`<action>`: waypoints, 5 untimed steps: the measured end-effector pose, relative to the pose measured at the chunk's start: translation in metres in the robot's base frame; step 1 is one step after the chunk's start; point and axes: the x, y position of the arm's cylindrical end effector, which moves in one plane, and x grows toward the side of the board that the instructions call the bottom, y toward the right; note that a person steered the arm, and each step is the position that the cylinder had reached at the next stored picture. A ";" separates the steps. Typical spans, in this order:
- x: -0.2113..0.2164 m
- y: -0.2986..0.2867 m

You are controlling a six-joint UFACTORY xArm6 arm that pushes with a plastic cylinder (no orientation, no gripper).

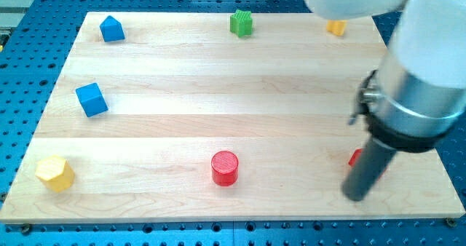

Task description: Slide the red star close to the red circle

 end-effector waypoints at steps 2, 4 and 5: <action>-0.026 0.034; -0.026 -0.168; -0.027 -0.099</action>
